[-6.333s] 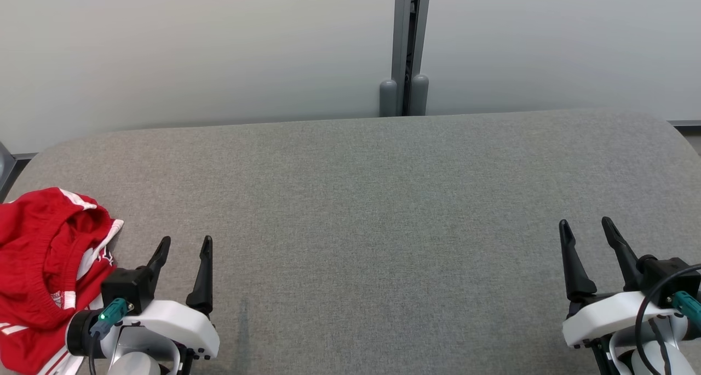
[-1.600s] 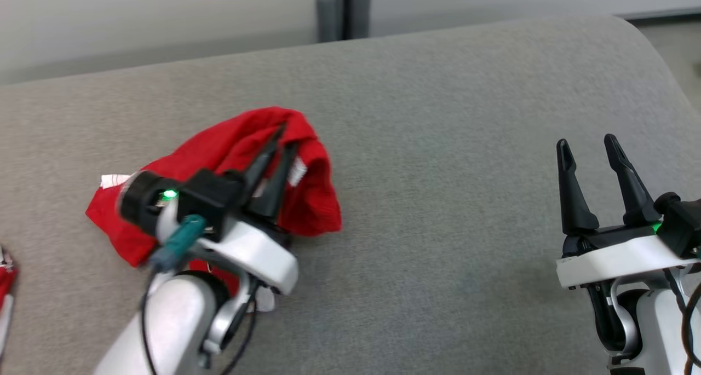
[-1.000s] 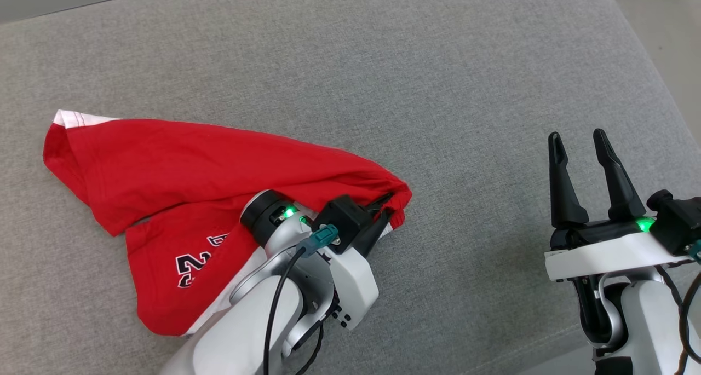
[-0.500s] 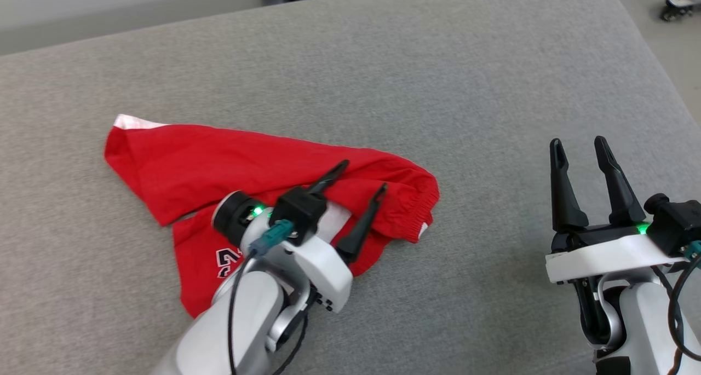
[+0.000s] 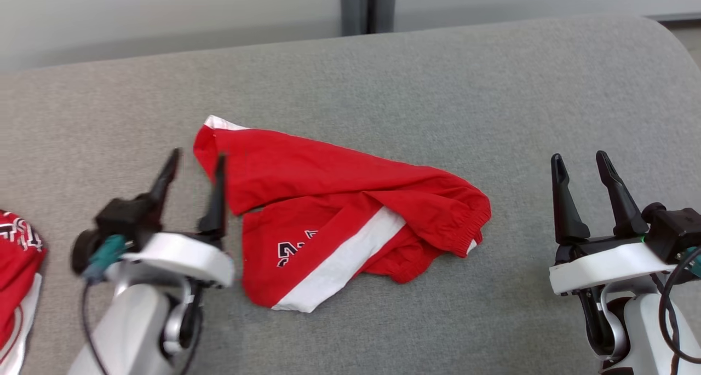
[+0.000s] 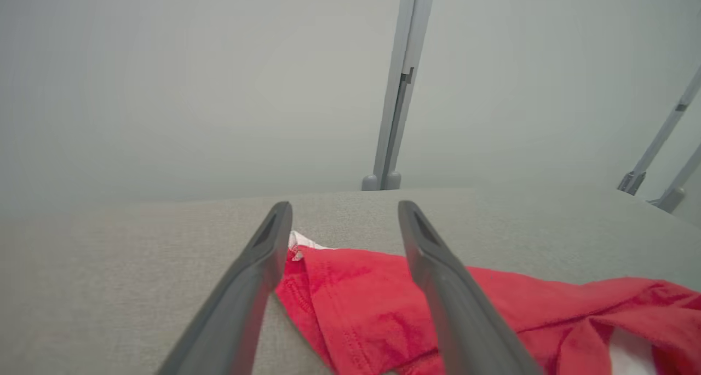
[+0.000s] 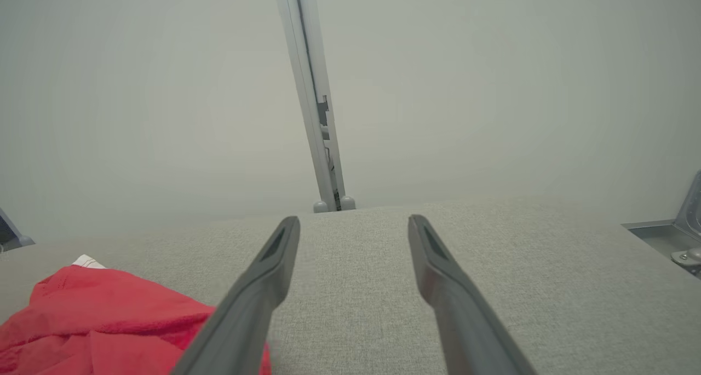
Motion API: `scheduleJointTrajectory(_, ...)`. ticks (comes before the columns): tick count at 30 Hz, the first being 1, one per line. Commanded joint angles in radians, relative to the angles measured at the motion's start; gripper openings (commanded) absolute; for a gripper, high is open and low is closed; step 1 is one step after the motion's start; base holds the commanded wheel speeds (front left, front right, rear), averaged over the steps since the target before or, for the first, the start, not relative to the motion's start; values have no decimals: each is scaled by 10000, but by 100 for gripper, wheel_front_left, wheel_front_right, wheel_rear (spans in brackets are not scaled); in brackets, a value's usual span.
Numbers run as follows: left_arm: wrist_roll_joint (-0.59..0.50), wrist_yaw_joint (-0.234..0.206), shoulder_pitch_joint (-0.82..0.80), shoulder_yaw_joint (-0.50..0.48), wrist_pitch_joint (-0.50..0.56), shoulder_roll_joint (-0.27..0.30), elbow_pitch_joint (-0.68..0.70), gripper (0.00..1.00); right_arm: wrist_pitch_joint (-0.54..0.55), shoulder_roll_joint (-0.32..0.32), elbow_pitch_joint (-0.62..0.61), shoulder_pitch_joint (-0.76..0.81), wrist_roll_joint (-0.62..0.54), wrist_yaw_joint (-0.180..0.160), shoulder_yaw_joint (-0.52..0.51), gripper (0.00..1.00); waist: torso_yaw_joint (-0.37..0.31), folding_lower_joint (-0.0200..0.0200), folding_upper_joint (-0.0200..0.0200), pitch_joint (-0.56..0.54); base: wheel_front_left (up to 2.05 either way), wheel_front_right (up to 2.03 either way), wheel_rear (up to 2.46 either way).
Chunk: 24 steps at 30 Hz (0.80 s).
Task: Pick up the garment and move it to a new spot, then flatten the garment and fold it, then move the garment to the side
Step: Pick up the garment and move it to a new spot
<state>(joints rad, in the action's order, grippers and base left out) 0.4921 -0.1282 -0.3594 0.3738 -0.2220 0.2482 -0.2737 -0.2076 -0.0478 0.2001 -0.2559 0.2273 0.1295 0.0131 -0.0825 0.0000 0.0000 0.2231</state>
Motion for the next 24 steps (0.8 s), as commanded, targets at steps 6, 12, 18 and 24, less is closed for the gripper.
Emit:
scheduleJointTrajectory(6, 404, -390, 966, -1012, -260, 643, 276, 100, 184, -68, -121, 256, -201, 23, 18, 100, 407, 0, 0, -471, 0, 0, 0)
scheduleJointTrajectory(12, 681, -447, 1922, -1645, -359, 966, 849, 100, 390, -161, -221, 558, -279, 23, 69, 100, 566, 0, 0, -808, 0, 0, 0)
scheduleJointTrajectory(18, 548, -557, 2613, -1645, -320, 1186, 1316, 100, 576, -200, -255, 909, -278, 23, 104, 100, 566, 0, 0, -1215, 0, 0, 0)
scheduleJointTrajectory(24, 436, -710, 3130, -1434, -100, 1268, 1703, 100, 796, -271, -399, 1332, -209, 23, 5, 100, 569, 0, 0, -1615, 0, 0, 0)
